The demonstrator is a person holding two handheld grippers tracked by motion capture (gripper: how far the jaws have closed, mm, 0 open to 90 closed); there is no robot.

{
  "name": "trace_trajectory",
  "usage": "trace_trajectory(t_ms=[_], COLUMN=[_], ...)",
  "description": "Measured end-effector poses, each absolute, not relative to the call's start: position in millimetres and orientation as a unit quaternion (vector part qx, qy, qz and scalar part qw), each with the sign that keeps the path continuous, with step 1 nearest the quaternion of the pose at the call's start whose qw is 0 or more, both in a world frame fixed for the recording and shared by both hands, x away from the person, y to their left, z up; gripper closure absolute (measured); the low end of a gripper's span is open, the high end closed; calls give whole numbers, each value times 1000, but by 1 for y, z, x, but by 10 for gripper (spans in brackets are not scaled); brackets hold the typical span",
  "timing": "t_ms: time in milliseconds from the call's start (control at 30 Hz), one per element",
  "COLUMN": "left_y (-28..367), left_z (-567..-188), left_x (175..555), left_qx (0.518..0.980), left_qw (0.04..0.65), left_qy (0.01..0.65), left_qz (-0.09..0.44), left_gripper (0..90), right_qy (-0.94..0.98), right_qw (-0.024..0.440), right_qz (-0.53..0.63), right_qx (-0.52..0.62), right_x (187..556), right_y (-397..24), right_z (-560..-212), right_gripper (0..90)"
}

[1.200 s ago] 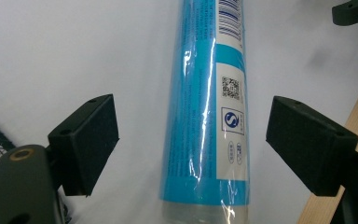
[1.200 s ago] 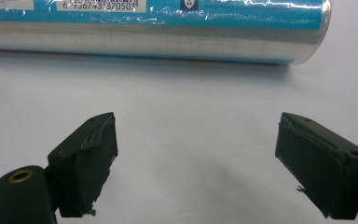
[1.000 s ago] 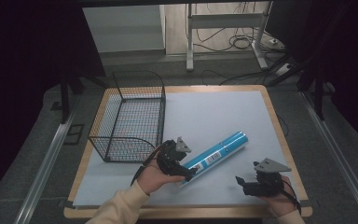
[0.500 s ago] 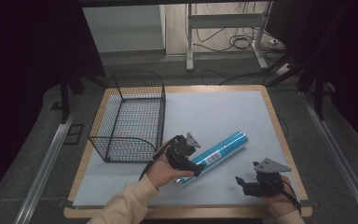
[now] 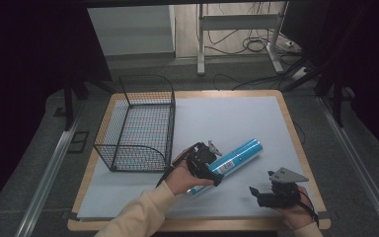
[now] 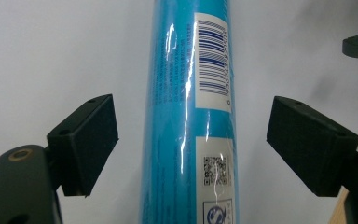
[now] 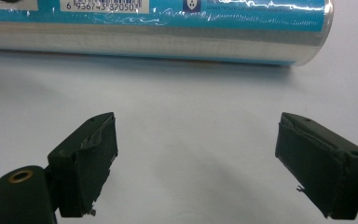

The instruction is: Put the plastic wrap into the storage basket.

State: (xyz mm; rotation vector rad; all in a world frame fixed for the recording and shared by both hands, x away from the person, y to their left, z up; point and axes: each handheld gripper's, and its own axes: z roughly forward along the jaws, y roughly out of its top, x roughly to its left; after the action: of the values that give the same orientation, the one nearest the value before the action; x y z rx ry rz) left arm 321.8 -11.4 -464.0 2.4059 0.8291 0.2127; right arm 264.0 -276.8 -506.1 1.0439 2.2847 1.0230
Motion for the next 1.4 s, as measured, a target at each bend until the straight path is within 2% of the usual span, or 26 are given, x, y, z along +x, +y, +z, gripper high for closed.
trace_trajectory(t_ms=[600,1167,1400], left_y=[-40,-63,-67], left_z=[-471,-484,-494], left_x=[340,358,363], left_qx=[911,926,933], left_qw=[270,221,196], left_qy=[306,303,300], left_qz=[61,47,33], left_gripper=[148,151,202], right_qy=[825,826,826], right_qw=[211,213,214], right_qz=[366,364,363], right_qx=[376,375,374], right_x=[264,265,265], right_y=[-277,-278,-278], right_z=[-507,-508,-508], right_gripper=[129,129,129])
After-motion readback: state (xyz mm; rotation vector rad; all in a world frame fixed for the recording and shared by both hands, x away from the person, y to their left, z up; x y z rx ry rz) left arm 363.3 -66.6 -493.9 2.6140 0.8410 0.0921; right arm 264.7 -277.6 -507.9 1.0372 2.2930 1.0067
